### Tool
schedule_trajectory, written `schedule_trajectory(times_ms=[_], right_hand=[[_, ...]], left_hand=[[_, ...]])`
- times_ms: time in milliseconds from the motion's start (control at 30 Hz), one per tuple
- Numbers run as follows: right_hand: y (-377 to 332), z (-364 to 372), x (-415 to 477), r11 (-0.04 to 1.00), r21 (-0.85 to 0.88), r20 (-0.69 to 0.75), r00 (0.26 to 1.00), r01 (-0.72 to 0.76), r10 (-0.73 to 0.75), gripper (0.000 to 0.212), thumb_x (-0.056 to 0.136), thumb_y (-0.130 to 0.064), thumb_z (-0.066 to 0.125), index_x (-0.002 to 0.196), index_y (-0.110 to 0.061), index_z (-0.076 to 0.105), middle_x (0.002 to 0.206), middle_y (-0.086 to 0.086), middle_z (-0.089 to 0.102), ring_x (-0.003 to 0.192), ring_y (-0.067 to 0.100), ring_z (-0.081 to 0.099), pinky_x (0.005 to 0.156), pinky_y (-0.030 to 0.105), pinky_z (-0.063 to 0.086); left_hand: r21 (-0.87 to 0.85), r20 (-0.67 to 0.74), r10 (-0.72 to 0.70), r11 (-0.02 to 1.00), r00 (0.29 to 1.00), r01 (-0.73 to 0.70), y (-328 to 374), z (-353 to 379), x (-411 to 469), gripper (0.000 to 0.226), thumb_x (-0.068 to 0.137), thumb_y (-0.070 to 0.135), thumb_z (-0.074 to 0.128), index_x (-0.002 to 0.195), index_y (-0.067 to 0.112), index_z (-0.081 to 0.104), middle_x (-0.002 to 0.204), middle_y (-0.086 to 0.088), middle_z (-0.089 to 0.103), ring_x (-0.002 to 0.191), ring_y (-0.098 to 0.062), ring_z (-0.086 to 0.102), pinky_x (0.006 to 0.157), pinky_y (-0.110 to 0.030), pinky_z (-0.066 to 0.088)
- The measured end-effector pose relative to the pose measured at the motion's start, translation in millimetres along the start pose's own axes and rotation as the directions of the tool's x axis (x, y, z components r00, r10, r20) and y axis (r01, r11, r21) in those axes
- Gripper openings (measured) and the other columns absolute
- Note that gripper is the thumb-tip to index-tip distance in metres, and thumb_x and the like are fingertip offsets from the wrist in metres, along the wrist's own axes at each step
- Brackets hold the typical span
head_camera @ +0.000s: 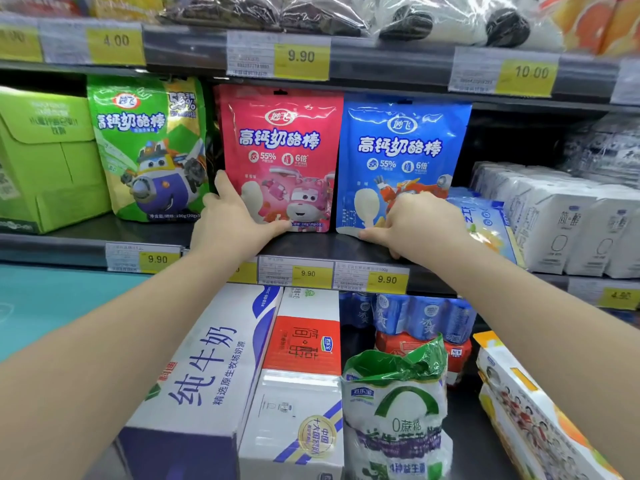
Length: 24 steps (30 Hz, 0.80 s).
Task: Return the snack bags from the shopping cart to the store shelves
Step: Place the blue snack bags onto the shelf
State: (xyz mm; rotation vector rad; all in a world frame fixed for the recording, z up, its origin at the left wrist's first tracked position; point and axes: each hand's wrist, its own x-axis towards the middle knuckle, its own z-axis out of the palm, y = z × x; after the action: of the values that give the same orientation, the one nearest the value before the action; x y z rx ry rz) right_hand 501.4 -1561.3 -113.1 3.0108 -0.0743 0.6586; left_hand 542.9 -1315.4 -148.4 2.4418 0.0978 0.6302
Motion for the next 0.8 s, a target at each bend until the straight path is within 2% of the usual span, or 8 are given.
schedule_trajectory(times_ms=[200, 333, 400, 500, 600, 667, 733, 800], right_hand=[[-8, -4, -12, 0.993, 0.089, -0.034, 0.997, 0.072, -0.069, 0.072, 0.086, -0.079, 0.048, 0.062, -0.013, 0.067, 0.067, 0.006, 0.058, 0.070, 0.027, 0.062, 0.058, 0.030, 0.048], [-19, 0, -14, 0.956, 0.244, -0.097, 0.985, 0.165, -0.145, 0.058, 0.095, -0.062, 0.056, 0.057, -0.019, 0.046, 0.051, -0.003, 0.045, 0.059, 0.021, 0.053, 0.057, 0.033, 0.048], [-27, 4, -14, 0.940, 0.284, -0.133, 0.978, 0.190, -0.157, 0.056, 0.096, -0.060, 0.056, 0.057, -0.020, 0.050, 0.056, -0.004, 0.044, 0.057, 0.017, 0.048, 0.056, 0.030, 0.042], [-40, 8, -13, 0.931, 0.294, -0.134, 0.974, 0.215, -0.183, 0.053, 0.095, -0.062, 0.054, 0.061, -0.022, 0.064, 0.076, -0.003, 0.045, 0.067, 0.018, 0.050, 0.054, 0.027, 0.032], [-52, 9, -15, 0.909, 0.344, -0.141, 0.970, 0.235, -0.197, 0.040, 0.094, -0.059, 0.058, 0.078, -0.025, 0.072, 0.078, -0.004, 0.055, 0.081, 0.017, 0.052, 0.064, 0.031, 0.045], [-63, 10, -16, 0.888, 0.379, -0.159, 0.963, 0.262, -0.217, 0.037, 0.095, -0.055, 0.060, 0.081, -0.023, 0.072, 0.071, -0.005, 0.063, 0.090, 0.017, 0.052, 0.068, 0.035, 0.051], [-77, 9, -14, 0.865, 0.416, -0.168, 0.958, 0.281, -0.231, 0.034, 0.096, -0.050, 0.060, 0.080, -0.022, 0.069, 0.067, -0.009, 0.064, 0.082, 0.017, 0.056, 0.065, 0.035, 0.052], [-94, 10, -12, 0.831, 0.469, -0.178, 0.954, 0.298, -0.241, 0.028, 0.096, -0.045, 0.061, 0.080, -0.023, 0.067, 0.068, -0.011, 0.063, 0.075, 0.015, 0.058, 0.062, 0.032, 0.048]], left_hand=[[-0.018, -0.006, -0.009, 1.000, 1.000, 0.009, 1, -1, -2, 0.133, 0.064, 0.069, 0.078, 0.155, 0.018, -0.005, 0.146, -0.021, 0.032, 0.131, -0.039, 0.043, 0.102, -0.049, 0.041], [-0.011, -0.014, -0.002, 1.000, 1.000, 0.002, -1, 1, 1, 0.133, 0.065, 0.070, 0.076, 0.155, 0.017, -0.006, 0.146, -0.021, 0.031, 0.132, -0.039, 0.042, 0.104, -0.049, 0.041], [0.000, -0.030, 0.003, 1.000, 1.000, -0.003, -2, 1, 0, 0.133, 0.065, 0.070, 0.076, 0.155, 0.017, -0.005, 0.146, -0.022, 0.031, 0.132, -0.039, 0.041, 0.104, -0.049, 0.041], [0.019, -0.031, 0.016, 1.000, 0.999, -0.016, -1, -1, 1, 0.133, 0.064, 0.070, 0.076, 0.155, 0.015, -0.003, 0.146, -0.023, 0.031, 0.134, -0.040, 0.038, 0.106, -0.049, 0.038], [0.011, 0.017, 0.010, 1.000, 1.000, -0.010, -5, -10, 0, 0.134, 0.063, 0.069, 0.078, 0.155, 0.013, -0.001, 0.148, -0.021, 0.027, 0.138, -0.038, 0.032, 0.109, -0.049, 0.035], [0.008, -0.003, 0.077, 0.997, 0.997, -0.077, -12, -19, -3, 0.119, 0.066, 0.067, 0.077, 0.151, 0.012, 0.014, 0.142, -0.018, 0.035, 0.134, -0.036, 0.037, 0.105, -0.047, 0.039], [-0.010, -0.068, 0.178, 0.984, 0.982, -0.180, -27, -30, -4, 0.088, 0.075, 0.060, 0.074, 0.140, 0.015, 0.034, 0.129, -0.013, 0.046, 0.122, -0.031, 0.048, 0.096, -0.046, 0.046], [-0.074, -0.150, 0.192, 0.976, 0.970, -0.205, -45, -44, 0, 0.064, 0.083, 0.051, 0.069, 0.131, 0.016, 0.044, 0.119, -0.010, 0.051, 0.111, -0.029, 0.054, 0.091, -0.047, 0.050]])
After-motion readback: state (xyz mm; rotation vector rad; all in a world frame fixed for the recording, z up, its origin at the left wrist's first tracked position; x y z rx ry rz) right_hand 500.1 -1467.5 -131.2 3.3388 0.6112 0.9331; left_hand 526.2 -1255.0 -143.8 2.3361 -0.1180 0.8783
